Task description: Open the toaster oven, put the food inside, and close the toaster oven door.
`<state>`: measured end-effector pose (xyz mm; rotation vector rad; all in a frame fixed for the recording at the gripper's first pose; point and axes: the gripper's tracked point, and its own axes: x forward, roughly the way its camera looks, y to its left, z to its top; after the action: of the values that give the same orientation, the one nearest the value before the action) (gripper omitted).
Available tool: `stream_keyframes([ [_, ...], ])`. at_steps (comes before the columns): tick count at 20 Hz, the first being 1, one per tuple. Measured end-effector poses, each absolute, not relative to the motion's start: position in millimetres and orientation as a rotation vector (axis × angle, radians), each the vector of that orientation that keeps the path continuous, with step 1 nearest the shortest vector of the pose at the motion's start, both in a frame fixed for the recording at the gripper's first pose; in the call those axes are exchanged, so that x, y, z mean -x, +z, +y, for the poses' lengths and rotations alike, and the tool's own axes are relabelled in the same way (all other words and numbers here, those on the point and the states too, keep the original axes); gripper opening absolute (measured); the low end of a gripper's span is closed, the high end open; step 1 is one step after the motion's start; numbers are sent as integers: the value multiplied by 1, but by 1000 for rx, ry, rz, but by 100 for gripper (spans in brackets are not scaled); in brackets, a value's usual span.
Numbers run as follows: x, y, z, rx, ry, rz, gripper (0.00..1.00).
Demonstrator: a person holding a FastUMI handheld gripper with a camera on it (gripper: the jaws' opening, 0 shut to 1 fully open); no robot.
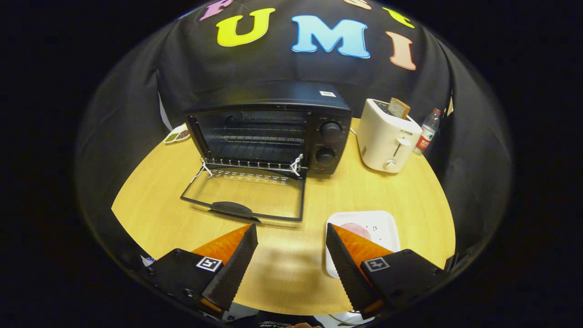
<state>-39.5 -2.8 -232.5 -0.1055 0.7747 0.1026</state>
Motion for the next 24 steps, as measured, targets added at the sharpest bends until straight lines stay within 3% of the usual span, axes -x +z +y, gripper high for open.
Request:
stream_keyframes([
  [7, 33, -251, -74, 77, 10, 888, 97],
  [16, 17, -284, -162, 26, -11, 1077, 97],
  [24, 19, -311, -189, -23, 30, 1236, 97],
])
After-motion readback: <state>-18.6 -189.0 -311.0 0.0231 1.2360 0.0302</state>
